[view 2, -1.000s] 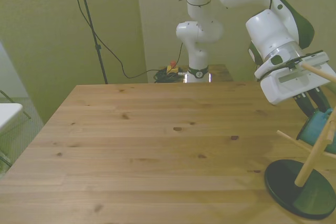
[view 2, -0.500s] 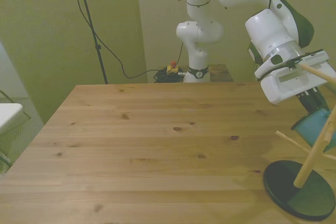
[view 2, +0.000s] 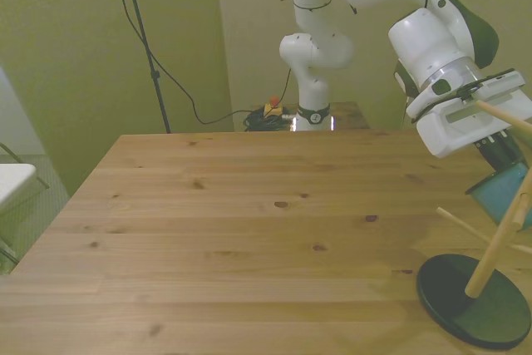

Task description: Unload the mug

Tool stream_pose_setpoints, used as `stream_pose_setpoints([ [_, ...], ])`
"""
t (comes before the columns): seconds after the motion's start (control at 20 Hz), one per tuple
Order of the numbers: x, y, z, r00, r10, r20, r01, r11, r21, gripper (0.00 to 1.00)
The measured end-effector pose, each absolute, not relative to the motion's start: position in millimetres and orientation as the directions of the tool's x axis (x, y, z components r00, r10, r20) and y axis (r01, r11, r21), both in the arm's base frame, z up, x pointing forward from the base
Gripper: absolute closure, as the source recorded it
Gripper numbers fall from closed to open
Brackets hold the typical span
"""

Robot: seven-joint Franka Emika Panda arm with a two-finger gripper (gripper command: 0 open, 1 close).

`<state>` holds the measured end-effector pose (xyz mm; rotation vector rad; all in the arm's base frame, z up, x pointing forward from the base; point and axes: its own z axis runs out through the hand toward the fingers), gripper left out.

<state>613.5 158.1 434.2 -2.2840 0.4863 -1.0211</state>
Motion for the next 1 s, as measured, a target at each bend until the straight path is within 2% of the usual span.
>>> stream_pose_setpoints([
  [0.7,578.9,186.9,447.9,0.689,-0.486,0.538,-0.012,-0.749,-0.662,1.00],
  [1.0,568.9,201.8,450.0,0.742,-0.429,0.515,0.026,-0.749,-0.662,1.00],
])
